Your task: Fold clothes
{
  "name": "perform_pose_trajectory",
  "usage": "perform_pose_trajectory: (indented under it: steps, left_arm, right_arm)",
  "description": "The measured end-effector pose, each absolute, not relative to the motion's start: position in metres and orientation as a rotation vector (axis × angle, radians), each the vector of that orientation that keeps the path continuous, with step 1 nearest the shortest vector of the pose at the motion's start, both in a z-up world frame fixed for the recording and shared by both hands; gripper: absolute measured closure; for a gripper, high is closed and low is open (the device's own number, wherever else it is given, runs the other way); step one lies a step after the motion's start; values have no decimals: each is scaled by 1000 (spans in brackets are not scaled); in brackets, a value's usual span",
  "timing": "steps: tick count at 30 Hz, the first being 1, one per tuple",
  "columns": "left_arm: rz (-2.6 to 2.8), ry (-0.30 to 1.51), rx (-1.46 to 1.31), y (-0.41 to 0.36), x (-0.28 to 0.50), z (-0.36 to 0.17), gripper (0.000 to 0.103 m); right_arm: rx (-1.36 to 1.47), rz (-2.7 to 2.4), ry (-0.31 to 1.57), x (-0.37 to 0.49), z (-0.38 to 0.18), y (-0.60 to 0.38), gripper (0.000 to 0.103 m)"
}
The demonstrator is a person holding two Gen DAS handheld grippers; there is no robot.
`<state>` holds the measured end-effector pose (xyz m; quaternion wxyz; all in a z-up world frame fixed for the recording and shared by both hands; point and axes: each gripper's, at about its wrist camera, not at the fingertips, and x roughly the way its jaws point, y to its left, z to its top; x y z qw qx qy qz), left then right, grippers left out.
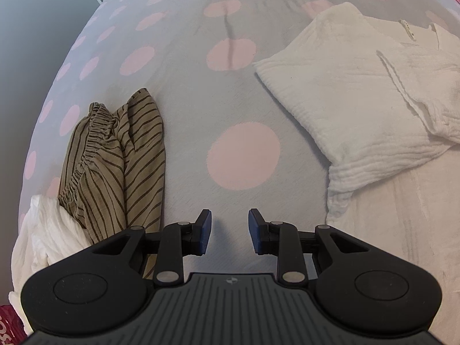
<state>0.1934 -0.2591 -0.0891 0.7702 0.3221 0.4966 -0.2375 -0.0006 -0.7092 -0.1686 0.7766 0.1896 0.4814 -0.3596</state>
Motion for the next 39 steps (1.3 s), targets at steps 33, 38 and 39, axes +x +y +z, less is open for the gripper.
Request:
perform_pose_trajectory:
  steps: [33,38,39]
  left_arm:
    - [-556,998,701,-220,155,-55,77]
    - [-616,1002,677,-215,141,-47,77]
    - [-634,1006,676,-215,136,-47,77]
  right_arm:
    - [136,-477,1329,-108,-168,-608,95]
    - [186,-467,1294,-124,-152,-605,68]
    - [191,-467,1291,-128,-149,-603,68]
